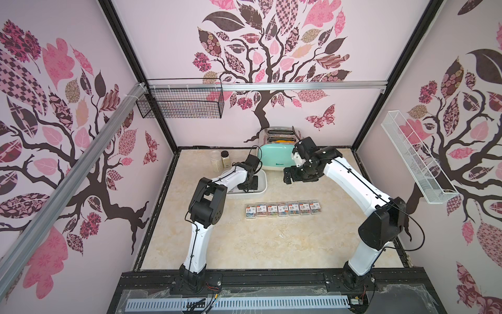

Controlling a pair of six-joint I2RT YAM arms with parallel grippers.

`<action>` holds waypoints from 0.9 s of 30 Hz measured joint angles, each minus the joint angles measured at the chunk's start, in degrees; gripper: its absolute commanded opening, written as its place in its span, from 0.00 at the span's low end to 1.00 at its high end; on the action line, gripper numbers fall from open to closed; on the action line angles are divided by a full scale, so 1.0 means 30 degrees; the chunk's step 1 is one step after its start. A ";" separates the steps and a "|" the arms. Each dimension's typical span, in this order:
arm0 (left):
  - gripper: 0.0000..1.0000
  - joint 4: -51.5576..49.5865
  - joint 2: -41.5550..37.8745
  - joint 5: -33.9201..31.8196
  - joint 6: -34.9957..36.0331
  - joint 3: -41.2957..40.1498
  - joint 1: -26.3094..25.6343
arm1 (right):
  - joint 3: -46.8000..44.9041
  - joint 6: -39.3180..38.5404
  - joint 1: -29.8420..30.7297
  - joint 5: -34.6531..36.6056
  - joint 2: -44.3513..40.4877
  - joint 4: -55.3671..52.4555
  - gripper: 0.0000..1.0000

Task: Take the paper clips out of the storage box
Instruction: Pick up the boxed paper clips from the storage box.

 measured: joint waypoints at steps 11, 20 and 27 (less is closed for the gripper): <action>0.56 -0.0911 -0.3628 0.0000 0.0299 0.0262 0.0051 | -0.0022 0.0240 0.0000 0.0073 -0.0051 0.0044 0.99; 0.56 -0.1443 -0.8765 -0.0087 -0.0954 -0.4510 -0.1559 | -0.2266 0.0954 0.0000 -0.0255 -0.2106 0.0335 0.99; 0.57 -0.1260 -1.1497 -0.0335 -0.3679 -0.9938 -0.5005 | -0.5421 0.1617 0.0022 -0.0816 -0.5027 0.0809 0.99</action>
